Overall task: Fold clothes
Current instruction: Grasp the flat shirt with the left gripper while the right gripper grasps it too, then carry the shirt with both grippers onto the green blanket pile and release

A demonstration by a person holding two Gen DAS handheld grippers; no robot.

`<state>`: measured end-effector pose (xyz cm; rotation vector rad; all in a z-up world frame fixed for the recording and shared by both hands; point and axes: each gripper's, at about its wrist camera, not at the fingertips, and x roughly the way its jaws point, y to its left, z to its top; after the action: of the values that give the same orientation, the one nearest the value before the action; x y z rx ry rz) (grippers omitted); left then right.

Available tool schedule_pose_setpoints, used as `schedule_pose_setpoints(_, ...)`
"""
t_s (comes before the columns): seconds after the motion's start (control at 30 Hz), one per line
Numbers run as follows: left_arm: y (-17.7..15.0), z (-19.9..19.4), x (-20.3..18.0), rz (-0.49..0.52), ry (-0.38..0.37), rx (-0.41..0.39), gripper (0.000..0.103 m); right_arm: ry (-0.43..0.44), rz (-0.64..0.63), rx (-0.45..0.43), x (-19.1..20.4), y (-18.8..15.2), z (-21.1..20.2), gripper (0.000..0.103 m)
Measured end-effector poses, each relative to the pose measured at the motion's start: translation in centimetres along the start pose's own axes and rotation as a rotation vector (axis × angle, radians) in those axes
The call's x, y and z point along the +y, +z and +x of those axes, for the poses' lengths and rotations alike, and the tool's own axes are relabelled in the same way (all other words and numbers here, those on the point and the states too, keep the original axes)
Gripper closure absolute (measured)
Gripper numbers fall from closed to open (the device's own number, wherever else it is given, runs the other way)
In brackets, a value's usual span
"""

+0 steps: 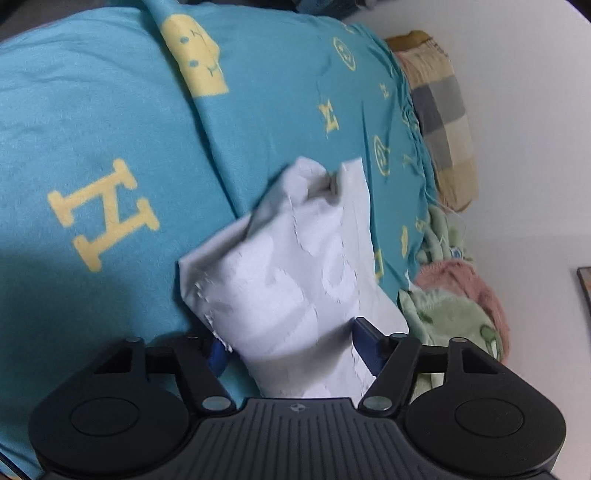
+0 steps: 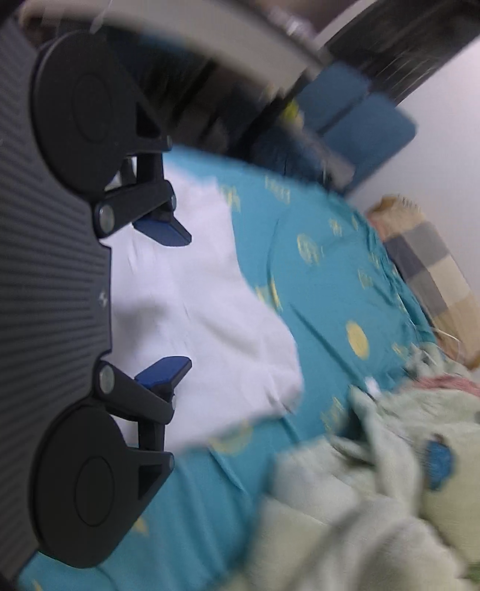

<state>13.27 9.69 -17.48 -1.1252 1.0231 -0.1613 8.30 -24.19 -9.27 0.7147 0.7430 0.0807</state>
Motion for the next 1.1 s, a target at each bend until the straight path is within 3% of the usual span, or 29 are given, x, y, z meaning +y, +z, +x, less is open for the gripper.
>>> schedule_pose_setpoints(0.07, 0.1, 0.0, -0.3, 0.015, -0.008, -0.013, 0.047, 0.113, 0.081, 0.047, 0.3, -0.8, -0.1, 0.034)
schedule_pose_setpoints(0.13, 0.0, 0.1, -0.7, 0.050, -0.005, -0.030, 0.064, 0.194, 0.154, 0.110, 0.7, -2.3, 0.8, 0.034)
schedule_pose_setpoints(0.27, 0.3, 0.2, -2.0, 0.093, -0.040, -0.060, 0.080, 0.275, 0.356, 0.240, -0.3, -5.1, 4.1, 0.034)
schedule_pose_setpoints(0.5, 0.3, -0.4, -3.4, 0.110, -0.131, -0.099, 0.084, 0.283, 0.676, 0.166, -4.5, -6.4, 5.9, 0.034)
schedule_pose_setpoints(0.63, 0.3, -0.5, -3.2, 0.095, -0.138, -0.101, 0.084, 0.233, 0.774, 0.048, -6.5, -6.1, 4.9, 0.033)
schedule_pose_setpoints(0.77, 0.2, -0.9, -3.0, 0.085, -0.135, -0.097, 0.084, 0.123, 0.797, -0.054, -7.6, -5.9, 4.3, 0.034)
schedule_pose_setpoints(0.93, 0.3, -1.0, -3.3, 0.100, -0.139, -0.090, 0.084, 0.068, 0.710, -0.123, -6.7, -5.3, 3.9, 0.070)
schedule_pose_setpoints(1.1, 0.1, -2.5, -4.7, 0.108, -0.153, -0.052, 0.084, 0.070, 0.642, -0.185, -5.2, -4.2, 1.5, 0.077)
